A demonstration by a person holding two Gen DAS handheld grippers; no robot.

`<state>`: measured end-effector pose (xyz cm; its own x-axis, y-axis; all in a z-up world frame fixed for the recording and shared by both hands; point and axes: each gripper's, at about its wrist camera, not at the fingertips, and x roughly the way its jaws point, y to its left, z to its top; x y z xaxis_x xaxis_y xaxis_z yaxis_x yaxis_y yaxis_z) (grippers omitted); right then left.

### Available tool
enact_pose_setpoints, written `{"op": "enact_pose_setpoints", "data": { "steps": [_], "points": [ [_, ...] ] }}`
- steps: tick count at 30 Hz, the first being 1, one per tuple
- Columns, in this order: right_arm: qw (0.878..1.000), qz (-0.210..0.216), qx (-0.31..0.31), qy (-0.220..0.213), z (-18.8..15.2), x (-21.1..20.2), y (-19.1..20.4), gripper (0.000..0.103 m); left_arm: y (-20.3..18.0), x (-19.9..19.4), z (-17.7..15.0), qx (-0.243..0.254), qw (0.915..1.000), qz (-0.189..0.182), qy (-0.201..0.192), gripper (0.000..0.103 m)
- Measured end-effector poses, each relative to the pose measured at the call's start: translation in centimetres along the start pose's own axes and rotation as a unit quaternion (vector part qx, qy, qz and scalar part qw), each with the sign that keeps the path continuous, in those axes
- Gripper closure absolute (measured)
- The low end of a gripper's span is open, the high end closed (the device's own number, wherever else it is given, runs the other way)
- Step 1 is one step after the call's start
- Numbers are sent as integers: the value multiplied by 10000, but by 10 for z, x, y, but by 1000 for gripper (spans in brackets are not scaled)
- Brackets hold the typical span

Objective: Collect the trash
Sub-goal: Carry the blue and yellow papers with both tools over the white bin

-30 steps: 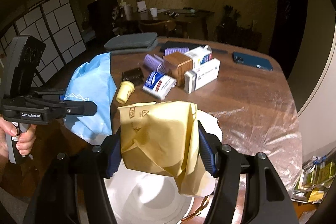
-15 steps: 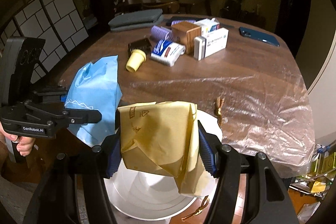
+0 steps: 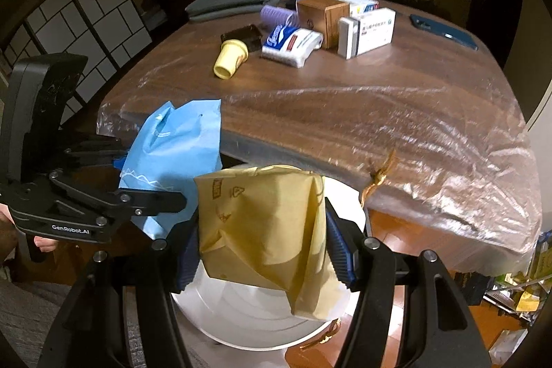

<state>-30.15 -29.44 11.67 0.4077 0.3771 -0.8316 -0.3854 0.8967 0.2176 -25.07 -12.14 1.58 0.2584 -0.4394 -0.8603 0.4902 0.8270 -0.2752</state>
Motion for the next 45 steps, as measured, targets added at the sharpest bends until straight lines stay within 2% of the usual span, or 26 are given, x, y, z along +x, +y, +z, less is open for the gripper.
{"op": "enact_pose_setpoints", "data": {
  "steps": [16, 25, 45],
  "points": [
    [9982, -78, 204, 558, -27, 38, -13, 42, -1, 40, -14, 47, 9991, 180, 378, 57],
    [9972, -148, 208, 706, -38, 58, -18, 42, 1, 59, -19, 68, 9982, 253, 532, 57],
    [9937, -284, 294, 1048, -35, 109, -7, 42, -15, 96, -16, 61, 9956, 484, 800, 57]
  ]
}}
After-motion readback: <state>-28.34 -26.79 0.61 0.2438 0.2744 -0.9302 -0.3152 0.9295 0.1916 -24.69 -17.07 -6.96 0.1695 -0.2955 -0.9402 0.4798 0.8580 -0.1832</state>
